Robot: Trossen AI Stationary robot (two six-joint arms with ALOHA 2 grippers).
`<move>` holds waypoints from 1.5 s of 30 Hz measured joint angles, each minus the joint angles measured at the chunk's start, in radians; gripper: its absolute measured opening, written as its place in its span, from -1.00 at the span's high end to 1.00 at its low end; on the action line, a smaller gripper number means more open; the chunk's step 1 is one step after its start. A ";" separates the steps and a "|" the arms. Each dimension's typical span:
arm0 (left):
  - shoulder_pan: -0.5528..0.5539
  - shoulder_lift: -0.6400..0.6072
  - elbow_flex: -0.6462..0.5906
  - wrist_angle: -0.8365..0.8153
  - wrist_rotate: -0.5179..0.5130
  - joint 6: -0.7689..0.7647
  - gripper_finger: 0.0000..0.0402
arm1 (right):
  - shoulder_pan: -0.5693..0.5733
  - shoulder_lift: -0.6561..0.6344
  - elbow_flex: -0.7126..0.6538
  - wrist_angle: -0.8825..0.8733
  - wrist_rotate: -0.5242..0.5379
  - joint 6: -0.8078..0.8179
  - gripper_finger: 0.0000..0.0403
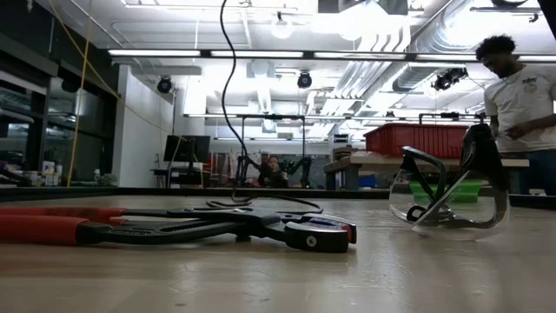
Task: Coil cords
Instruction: Coil the black wire onto the black spool
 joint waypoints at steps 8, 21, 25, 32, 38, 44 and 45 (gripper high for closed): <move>0.049 -0.010 0.000 0.002 -0.064 0.204 1.00 | -0.016 -0.020 0.000 -0.089 0.004 -0.025 1.00; 0.079 0.005 0.000 0.143 -0.286 0.734 1.00 | -0.017 -0.022 0.001 -0.095 0.009 0.035 1.00; 0.079 0.016 0.000 0.246 -0.292 0.790 1.00 | -0.016 -0.022 0.001 -0.096 0.007 0.076 0.95; 0.080 0.035 0.001 0.400 -0.291 0.839 1.00 | -0.015 -0.022 0.002 -0.113 0.003 0.178 0.65; 0.080 0.046 0.001 0.471 -0.263 0.863 1.00 | -0.015 -0.022 0.001 -0.163 0.009 0.202 0.32; 0.080 0.045 0.001 0.529 -0.261 0.934 1.00 | -0.014 -0.038 0.000 -0.237 0.012 0.191 0.24; 0.080 0.043 0.001 0.536 -0.260 0.945 1.00 | -0.014 -0.044 0.000 -0.246 0.012 0.186 0.24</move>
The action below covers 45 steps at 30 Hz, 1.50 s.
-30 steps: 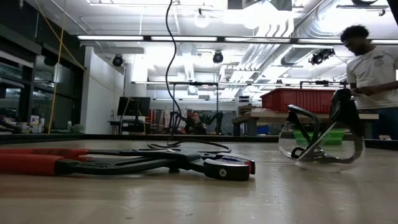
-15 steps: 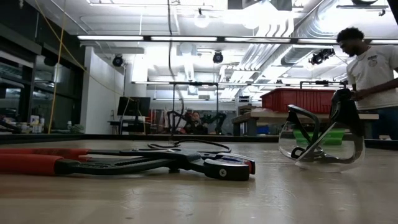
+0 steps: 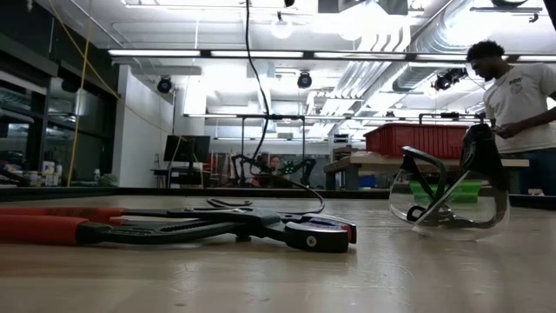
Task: Coil cords
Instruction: Coil the black wire onto the black spool
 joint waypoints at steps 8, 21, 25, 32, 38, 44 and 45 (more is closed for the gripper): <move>0.000 -0.004 0.000 0.012 0.082 0.081 1.00 | -0.007 -0.051 0.000 -0.007 0.000 -0.018 0.24; 0.000 -0.002 0.000 0.081 0.099 0.110 1.00 | -0.006 -0.049 0.000 -0.061 -0.007 -0.020 0.57; 0.000 -0.002 0.000 0.081 0.099 0.110 1.00 | -0.007 -0.049 0.000 -0.062 0.010 -0.020 0.71; 0.000 0.007 0.000 0.107 0.070 0.098 1.00 | 0.012 -0.049 0.000 -0.041 -0.010 0.018 0.97; 0.027 0.077 0.001 0.186 0.099 -0.106 1.00 | 0.073 -0.005 0.000 0.110 -0.025 0.032 0.99; 0.065 0.138 0.001 0.228 0.215 -0.418 1.00 | 0.088 0.028 0.000 0.234 -0.022 0.026 1.00; 0.066 0.142 0.001 0.231 0.233 -0.470 1.00 | 0.086 0.030 0.000 0.260 -0.021 0.026 1.00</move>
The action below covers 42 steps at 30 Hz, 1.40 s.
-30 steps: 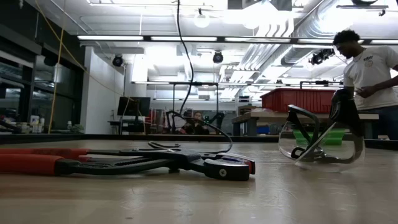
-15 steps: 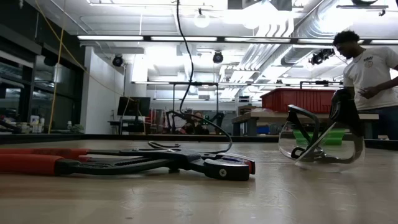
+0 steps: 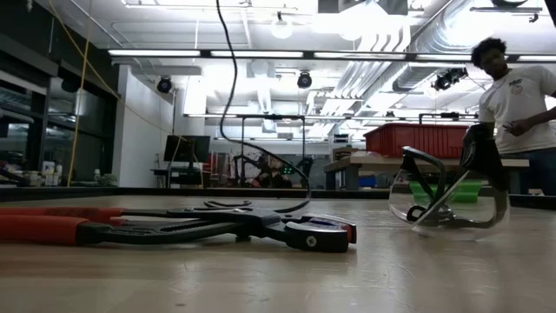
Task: Coil cords
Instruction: Coil the black wire onto the black spool
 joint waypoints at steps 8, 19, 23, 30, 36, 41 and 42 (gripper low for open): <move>-0.007 0.017 0.000 0.005 0.074 -0.366 1.00 | -0.029 0.009 0.000 0.125 0.033 0.008 1.00; -0.032 0.016 0.000 -0.070 0.058 -0.430 1.00 | -0.047 0.011 0.000 0.175 0.015 0.007 1.00; -0.031 0.016 0.000 -0.079 0.103 -0.481 1.00 | -0.056 0.011 0.000 0.178 0.012 0.007 1.00; -0.042 -0.029 0.000 -0.223 0.163 -0.558 1.00 | -0.084 0.011 -0.001 0.172 0.001 0.003 1.00; -0.043 -0.078 0.000 -0.335 0.176 -0.567 1.00 | -0.102 0.007 -0.001 0.171 -0.004 -0.020 1.00; -0.043 -0.107 0.001 -0.459 0.185 -0.531 1.00 | -0.109 0.007 -0.001 0.149 -0.008 -0.022 1.00; -0.043 -0.110 0.002 -0.472 0.185 -0.517 1.00 | -0.111 0.007 -0.001 0.144 -0.011 -0.026 1.00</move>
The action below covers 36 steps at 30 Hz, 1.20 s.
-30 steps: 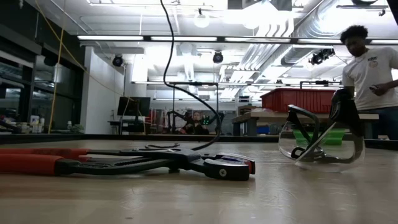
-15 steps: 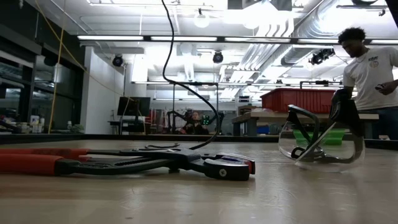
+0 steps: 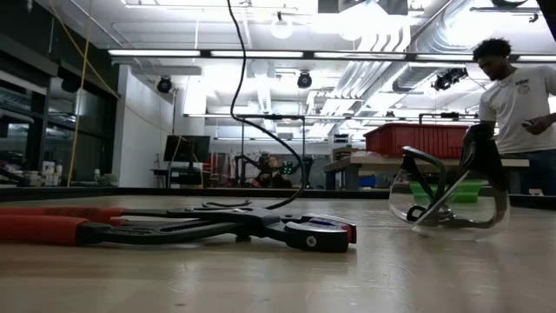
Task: Coil cords
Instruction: Coil the black wire onto the black spool
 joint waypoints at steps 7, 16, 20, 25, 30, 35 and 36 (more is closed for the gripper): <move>0.000 -0.023 0.000 -0.094 -0.004 0.099 1.00 | -0.007 0.000 0.000 -0.074 -0.010 -0.022 1.00; 0.001 -0.058 -0.003 -0.254 -0.073 0.242 1.00 | -0.025 -0.005 0.000 -0.146 -0.024 -0.042 1.00; 0.000 -0.063 -0.004 -0.263 -0.136 0.375 1.00 | -0.028 -0.008 0.001 -0.176 -0.028 -0.042 1.00; 0.000 -0.081 -0.003 -0.255 -0.246 0.606 1.00 | -0.030 -0.009 0.001 -0.192 -0.028 -0.037 1.00; 0.000 -0.086 -0.003 -0.234 -0.401 0.876 1.00 | -0.030 -0.010 0.001 -0.205 -0.029 -0.035 1.00; 0.000 -0.079 -0.003 -0.076 -0.445 1.057 1.00 | -0.029 -0.010 0.001 -0.209 -0.037 0.015 1.00; 0.000 -0.076 -0.003 -0.046 -0.444 1.065 1.00 | -0.029 -0.010 0.001 -0.212 -0.038 0.016 1.00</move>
